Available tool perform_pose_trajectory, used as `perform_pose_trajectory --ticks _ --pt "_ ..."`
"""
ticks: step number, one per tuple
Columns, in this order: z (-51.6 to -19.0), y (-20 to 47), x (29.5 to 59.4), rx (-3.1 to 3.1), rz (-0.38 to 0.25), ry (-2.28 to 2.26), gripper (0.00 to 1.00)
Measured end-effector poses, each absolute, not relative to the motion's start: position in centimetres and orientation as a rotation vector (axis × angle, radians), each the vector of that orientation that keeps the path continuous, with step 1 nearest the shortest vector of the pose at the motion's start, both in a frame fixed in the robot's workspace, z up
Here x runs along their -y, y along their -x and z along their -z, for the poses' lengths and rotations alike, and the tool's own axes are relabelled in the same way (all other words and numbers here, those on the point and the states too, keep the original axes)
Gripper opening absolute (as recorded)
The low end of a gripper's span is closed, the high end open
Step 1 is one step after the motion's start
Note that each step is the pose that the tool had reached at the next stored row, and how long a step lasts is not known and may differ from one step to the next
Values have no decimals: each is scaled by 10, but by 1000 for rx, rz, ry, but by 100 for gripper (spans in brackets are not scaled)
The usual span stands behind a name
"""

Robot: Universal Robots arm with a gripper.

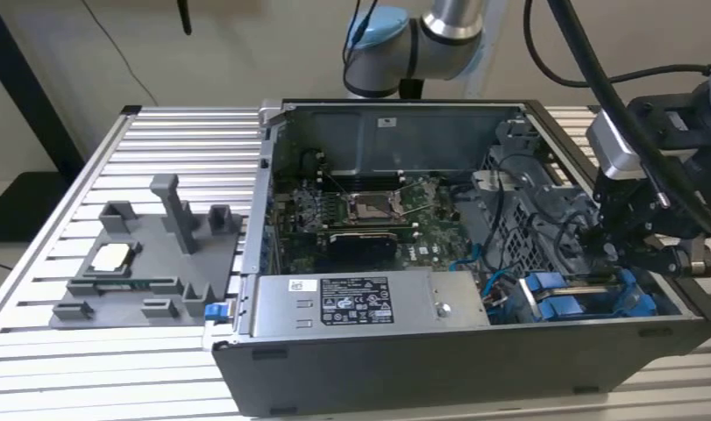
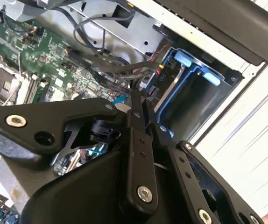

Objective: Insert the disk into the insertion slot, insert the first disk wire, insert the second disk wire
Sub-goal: 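Insert the second disk wire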

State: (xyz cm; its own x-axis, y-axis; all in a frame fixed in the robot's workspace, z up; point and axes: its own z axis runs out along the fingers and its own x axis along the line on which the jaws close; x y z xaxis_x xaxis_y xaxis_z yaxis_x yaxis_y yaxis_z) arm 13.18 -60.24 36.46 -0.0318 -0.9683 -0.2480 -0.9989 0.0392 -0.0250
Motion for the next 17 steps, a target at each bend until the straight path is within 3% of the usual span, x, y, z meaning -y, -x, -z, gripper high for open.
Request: perform_pose_trajectory --ticks 17 --pt "-356 -146 588 -2219 -267 2114 16"
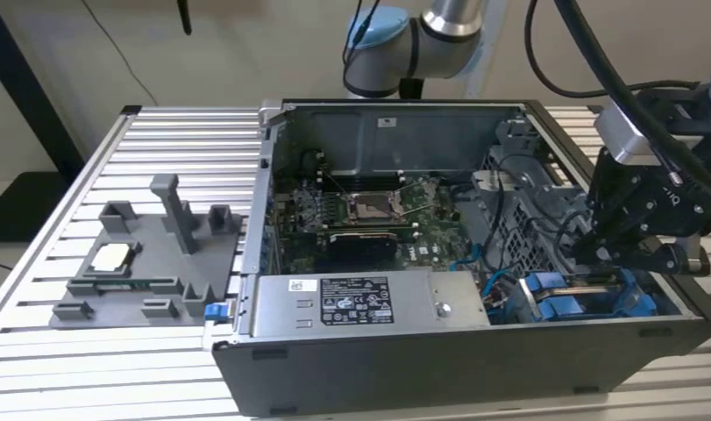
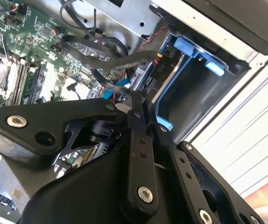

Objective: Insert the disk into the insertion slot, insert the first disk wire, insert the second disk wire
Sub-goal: 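Insert the second disk wire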

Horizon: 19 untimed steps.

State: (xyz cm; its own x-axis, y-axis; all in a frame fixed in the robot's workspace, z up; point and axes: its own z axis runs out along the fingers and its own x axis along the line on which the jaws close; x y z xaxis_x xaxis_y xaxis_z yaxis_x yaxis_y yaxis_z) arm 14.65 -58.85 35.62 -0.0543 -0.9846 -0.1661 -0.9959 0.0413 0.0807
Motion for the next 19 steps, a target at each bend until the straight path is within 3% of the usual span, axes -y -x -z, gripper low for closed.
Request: perform_pose_trajectory --ticks 8,19 --pt "-351 -158 586 -2246 -280 2134 16" --pt "-340 -170 586 -2286 -349 2160 16"
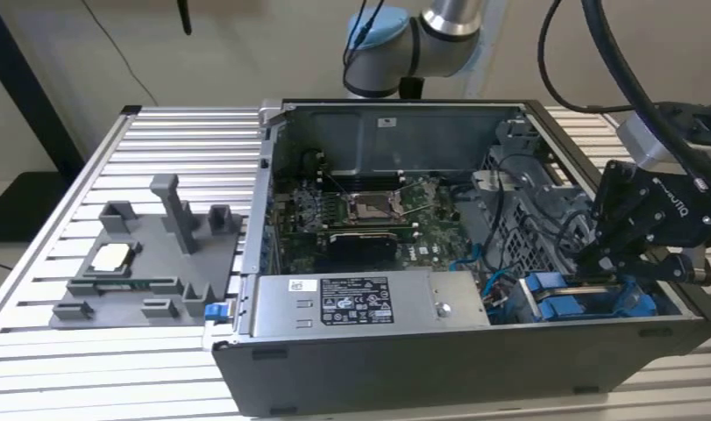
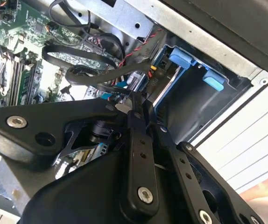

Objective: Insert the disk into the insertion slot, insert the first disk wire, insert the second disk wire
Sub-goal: 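Insert the second disk wire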

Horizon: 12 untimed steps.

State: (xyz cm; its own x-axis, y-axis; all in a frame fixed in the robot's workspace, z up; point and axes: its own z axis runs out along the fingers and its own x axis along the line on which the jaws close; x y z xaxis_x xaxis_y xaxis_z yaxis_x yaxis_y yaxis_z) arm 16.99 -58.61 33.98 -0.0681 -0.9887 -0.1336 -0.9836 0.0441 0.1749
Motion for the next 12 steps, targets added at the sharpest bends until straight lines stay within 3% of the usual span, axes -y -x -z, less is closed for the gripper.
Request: perform_pose_trajectory --ticks 12 --pt "-335 -174 586 2252 346 -2127 16"
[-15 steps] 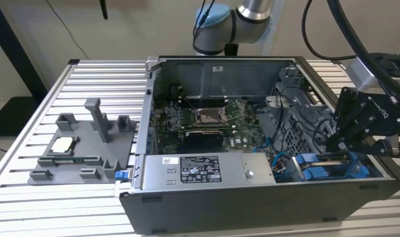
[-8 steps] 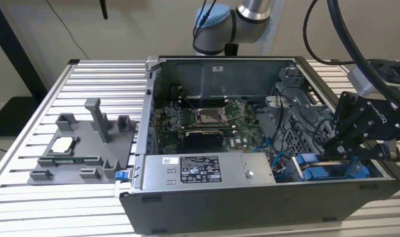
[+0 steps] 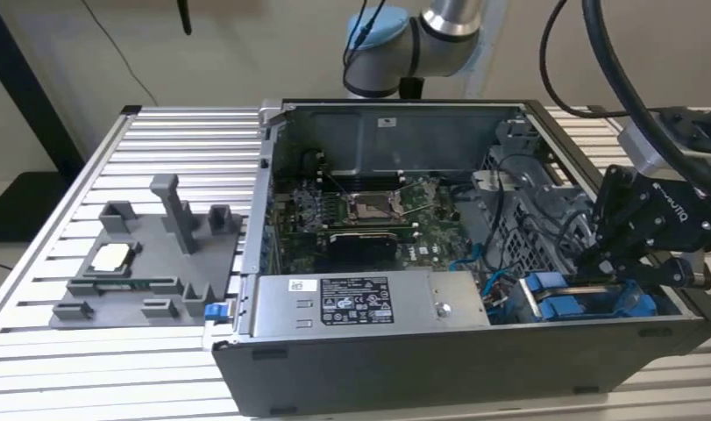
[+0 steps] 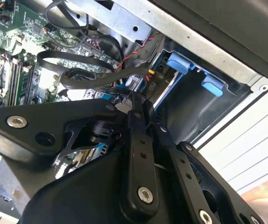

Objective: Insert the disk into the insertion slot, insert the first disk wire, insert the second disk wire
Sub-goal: 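Insert the second disk wire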

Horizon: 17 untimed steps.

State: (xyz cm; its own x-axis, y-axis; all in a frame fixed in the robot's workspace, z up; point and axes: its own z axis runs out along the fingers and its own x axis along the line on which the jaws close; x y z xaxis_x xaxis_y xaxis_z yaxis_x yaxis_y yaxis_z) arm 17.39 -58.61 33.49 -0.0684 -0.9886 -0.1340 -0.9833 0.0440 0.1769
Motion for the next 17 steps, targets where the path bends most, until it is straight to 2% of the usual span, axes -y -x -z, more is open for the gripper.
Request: perform_pose_trajectory --ticks 7,8,13,17 --pt "-338 -174 586 2252 348 -2129 18" --pt "-342 -174 586 2252 348 -2128 24" --pt "-361 -174 586 2253 348 -2128 24" --pt "-364 -174 586 2253 348 -2128 24"
